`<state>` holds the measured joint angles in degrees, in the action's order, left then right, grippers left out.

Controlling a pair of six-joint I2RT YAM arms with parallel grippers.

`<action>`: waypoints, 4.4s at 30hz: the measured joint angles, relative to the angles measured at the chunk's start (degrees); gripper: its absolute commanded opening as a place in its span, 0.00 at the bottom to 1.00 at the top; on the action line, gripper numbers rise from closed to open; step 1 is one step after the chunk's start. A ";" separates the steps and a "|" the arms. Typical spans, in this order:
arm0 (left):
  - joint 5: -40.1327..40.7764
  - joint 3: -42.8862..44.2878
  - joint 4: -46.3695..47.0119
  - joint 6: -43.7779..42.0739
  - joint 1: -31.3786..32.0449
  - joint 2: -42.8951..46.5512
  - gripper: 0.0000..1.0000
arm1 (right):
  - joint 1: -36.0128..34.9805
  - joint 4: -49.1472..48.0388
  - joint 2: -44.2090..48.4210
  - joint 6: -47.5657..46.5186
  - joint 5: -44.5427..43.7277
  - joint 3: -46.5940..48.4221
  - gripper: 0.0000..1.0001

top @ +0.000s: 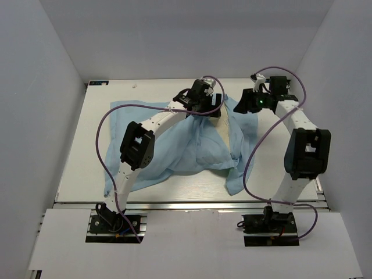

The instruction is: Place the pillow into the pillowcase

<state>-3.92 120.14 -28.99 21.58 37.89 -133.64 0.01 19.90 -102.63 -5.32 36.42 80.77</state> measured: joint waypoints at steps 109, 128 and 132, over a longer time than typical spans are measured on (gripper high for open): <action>-20.37 -42.84 19.67 8.96 -3.19 26.62 0.98 | -10.03 0.50 12.68 6.27 6.03 -10.27 0.00; -10.45 -42.75 4.33 -4.92 7.48 34.45 0.98 | -12.09 -1.27 12.92 7.23 4.09 -10.19 0.00; -6.69 -42.64 3.93 -5.20 9.35 30.03 0.98 | -12.02 -1.22 14.62 7.04 4.57 -10.34 0.00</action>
<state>-10.61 77.49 -25.06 16.38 47.24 -103.61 -12.01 18.68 -88.01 1.72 40.99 70.43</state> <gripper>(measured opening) 0.982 0.012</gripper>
